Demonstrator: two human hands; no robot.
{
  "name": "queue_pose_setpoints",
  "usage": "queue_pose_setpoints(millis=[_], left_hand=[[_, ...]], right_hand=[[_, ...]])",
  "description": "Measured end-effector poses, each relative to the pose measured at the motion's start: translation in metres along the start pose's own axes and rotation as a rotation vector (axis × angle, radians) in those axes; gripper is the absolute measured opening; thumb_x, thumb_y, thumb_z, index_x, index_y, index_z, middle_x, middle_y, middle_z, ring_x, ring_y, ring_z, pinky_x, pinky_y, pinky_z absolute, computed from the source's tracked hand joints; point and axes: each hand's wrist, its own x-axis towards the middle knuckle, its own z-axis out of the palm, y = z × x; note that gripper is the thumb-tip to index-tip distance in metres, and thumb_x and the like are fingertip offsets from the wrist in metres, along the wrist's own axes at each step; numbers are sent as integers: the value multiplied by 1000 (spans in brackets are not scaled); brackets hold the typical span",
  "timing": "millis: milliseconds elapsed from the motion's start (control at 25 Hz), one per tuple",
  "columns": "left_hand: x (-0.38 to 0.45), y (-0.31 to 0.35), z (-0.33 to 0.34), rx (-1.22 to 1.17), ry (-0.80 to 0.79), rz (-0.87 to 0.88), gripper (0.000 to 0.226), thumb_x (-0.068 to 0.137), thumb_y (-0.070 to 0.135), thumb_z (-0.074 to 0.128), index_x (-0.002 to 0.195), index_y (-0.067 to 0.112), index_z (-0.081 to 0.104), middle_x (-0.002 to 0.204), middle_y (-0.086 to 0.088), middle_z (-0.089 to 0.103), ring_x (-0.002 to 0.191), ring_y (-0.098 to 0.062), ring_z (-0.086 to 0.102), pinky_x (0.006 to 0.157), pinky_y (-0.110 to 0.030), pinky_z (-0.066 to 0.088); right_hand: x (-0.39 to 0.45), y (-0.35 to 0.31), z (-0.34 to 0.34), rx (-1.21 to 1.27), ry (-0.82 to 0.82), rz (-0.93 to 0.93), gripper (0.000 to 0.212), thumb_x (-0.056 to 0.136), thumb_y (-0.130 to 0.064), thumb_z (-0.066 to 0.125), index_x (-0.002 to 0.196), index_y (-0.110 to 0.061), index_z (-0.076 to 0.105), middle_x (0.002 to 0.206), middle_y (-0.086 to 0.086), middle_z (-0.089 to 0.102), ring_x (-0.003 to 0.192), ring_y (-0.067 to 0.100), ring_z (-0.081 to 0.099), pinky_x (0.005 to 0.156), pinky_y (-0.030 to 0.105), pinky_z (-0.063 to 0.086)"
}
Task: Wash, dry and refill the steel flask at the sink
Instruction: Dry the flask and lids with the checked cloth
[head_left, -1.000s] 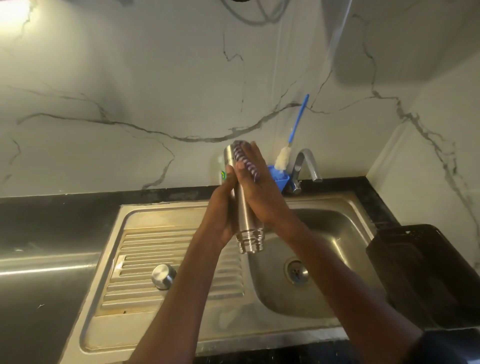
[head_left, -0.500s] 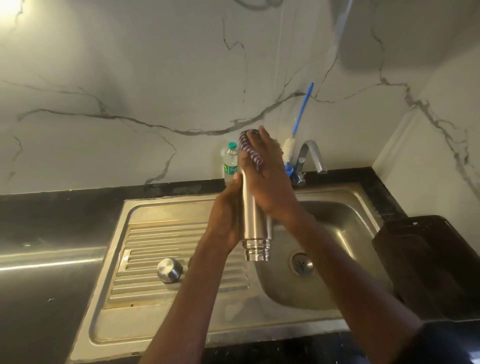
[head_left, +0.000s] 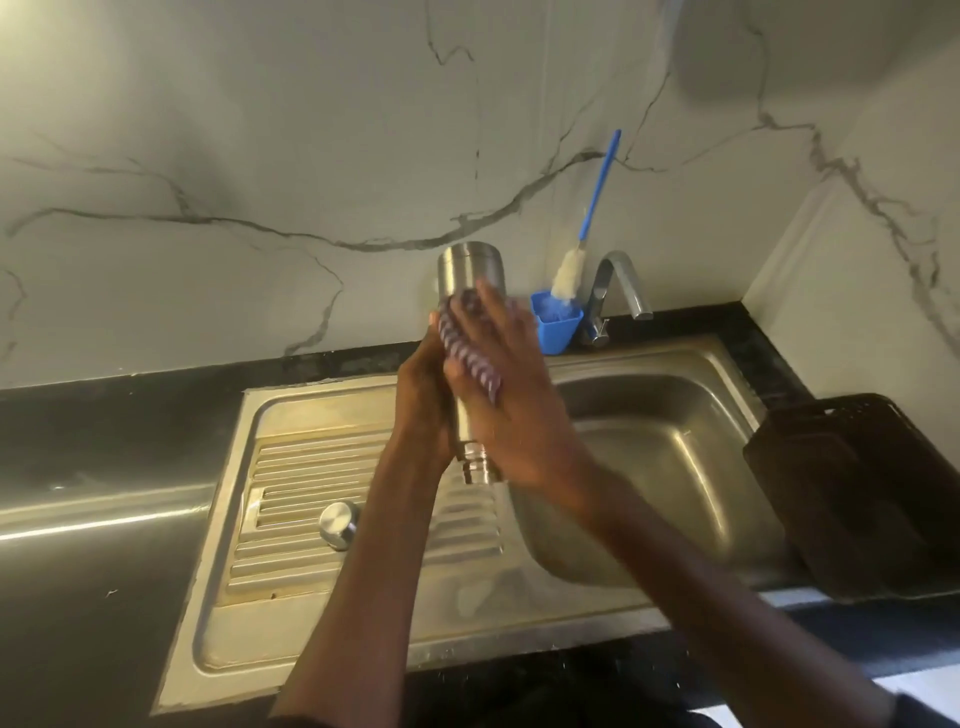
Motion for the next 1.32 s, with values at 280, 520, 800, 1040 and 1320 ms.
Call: queue_pose_setpoints(millis=[280, 520, 800, 1040, 1320], left_hand=[[9, 5, 1, -57, 5, 84, 56, 109, 49, 46, 143, 6, 59, 137, -23, 65, 121, -36, 67, 107, -49, 53], [5, 2, -9, -20, 46, 34, 59, 109, 51, 37, 133, 2, 59, 108, -19, 74, 98, -29, 74, 81, -36, 64], [1, -6, 22, 43, -85, 30, 63, 105, 65, 40, 140, 18, 61, 135, -18, 69, 120, -33, 69, 102, -49, 55], [16, 2, -8, 4, -76, 54, 100, 86, 68, 71, 155, 1, 43, 134, -26, 54, 117, -37, 60, 115, -56, 44], [1, -4, 9, 122, -51, 88, 43, 110, 36, 47, 136, 7, 65, 133, -22, 67, 120, -37, 65, 105, -50, 54]], right_hand=[[32, 1, -8, 296, -53, 123, 59, 107, -49, 45, 162, -36, 26, 170, -16, 18, 156, 6, 20, 128, 41, 25], [-18, 4, 1, 6, -115, -35, 56, 107, -50, 36, 160, -31, 35, 172, -12, 16, 160, 11, -2, 131, 49, 8], [75, 7, -26, 364, 12, 186, 65, 104, -53, 44, 162, -33, 24, 170, -13, 20, 152, 3, 26, 127, 35, 26], [-31, -3, -19, 299, -204, 42, 56, 107, -48, 43, 159, -45, 24, 169, -26, 12, 156, -1, 8, 126, 37, 21], [57, 6, -30, 175, 43, 131, 60, 108, -48, 41, 163, -29, 27, 173, -11, 11, 158, 7, 5, 131, 43, 9]])
